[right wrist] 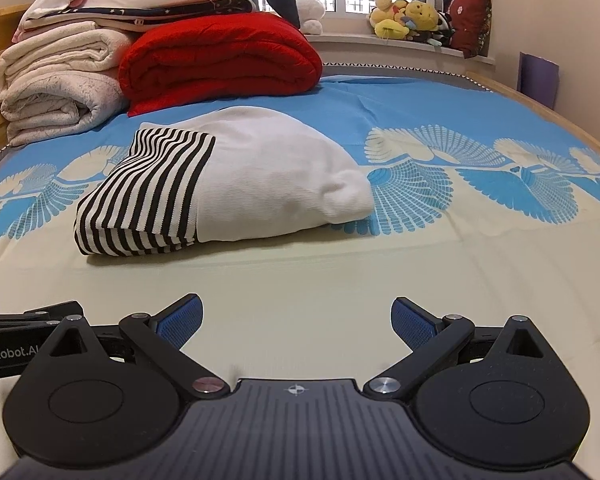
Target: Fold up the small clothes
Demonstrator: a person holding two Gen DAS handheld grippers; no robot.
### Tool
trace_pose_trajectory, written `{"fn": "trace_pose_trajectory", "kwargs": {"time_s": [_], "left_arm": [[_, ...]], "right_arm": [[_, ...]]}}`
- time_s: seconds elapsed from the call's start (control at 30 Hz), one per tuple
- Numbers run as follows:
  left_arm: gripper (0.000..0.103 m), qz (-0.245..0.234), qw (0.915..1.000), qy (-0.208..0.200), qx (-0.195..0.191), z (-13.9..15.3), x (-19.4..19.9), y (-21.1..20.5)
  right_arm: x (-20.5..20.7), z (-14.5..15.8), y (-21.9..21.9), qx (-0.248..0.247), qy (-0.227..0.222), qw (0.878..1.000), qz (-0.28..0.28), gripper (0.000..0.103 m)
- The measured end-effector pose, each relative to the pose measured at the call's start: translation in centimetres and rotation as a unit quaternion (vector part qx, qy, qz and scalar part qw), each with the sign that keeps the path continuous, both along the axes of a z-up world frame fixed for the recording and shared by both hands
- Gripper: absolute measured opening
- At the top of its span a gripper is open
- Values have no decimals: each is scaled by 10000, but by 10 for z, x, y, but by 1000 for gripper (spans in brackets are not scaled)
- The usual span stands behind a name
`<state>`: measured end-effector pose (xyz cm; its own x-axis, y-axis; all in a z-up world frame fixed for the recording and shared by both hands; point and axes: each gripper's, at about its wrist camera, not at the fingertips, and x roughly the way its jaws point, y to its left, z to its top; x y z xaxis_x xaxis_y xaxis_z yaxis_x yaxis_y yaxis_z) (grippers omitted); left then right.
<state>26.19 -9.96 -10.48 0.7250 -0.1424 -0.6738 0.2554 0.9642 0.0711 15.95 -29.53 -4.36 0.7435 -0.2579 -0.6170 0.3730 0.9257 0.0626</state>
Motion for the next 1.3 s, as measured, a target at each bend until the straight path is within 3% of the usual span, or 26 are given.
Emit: {"fn": "trace_pose_trajectory", "kwargs": {"time_s": [1.3], "left_arm": [[102, -5, 10000, -46, 61, -1, -3, -2]], "right_arm": [[1, -3, 7, 53, 48, 9999, 123, 100]]}}
